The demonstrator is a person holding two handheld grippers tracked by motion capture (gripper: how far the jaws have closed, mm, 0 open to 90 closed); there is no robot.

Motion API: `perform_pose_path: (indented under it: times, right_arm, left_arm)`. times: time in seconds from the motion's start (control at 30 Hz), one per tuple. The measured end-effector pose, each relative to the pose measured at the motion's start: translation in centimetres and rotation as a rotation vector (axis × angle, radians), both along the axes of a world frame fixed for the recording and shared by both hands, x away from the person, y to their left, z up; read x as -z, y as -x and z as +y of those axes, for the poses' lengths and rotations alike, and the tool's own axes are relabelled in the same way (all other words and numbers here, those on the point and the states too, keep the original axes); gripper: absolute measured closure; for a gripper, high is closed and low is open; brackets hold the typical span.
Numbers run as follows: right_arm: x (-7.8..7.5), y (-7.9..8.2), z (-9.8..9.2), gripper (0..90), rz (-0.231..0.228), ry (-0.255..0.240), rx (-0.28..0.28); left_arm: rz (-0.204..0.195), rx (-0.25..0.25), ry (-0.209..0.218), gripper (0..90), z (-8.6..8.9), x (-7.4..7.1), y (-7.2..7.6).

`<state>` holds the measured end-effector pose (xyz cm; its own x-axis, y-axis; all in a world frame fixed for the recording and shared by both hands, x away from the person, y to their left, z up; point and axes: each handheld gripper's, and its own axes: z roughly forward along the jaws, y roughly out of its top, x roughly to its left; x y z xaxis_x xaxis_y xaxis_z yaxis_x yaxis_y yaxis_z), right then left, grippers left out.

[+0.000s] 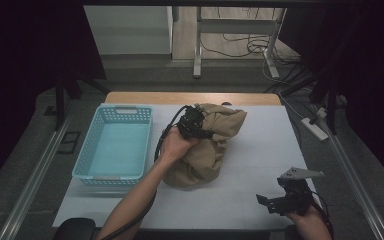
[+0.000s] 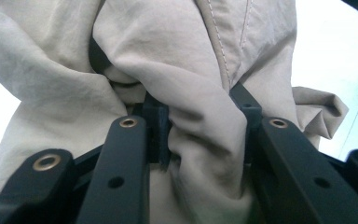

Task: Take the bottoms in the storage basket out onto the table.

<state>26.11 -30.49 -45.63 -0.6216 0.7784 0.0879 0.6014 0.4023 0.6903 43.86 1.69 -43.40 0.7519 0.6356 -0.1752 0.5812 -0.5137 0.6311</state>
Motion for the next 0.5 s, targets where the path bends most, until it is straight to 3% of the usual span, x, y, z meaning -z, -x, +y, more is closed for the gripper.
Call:
perform_pose_path:
  times: [0.5]
  right_arm:
    - [0.0,0.0,0.0,0.6,0.000,0.000,-0.001]
  left_arm:
    - [0.041,-0.013,-0.028,65.5,-0.3,2.4,-0.3]
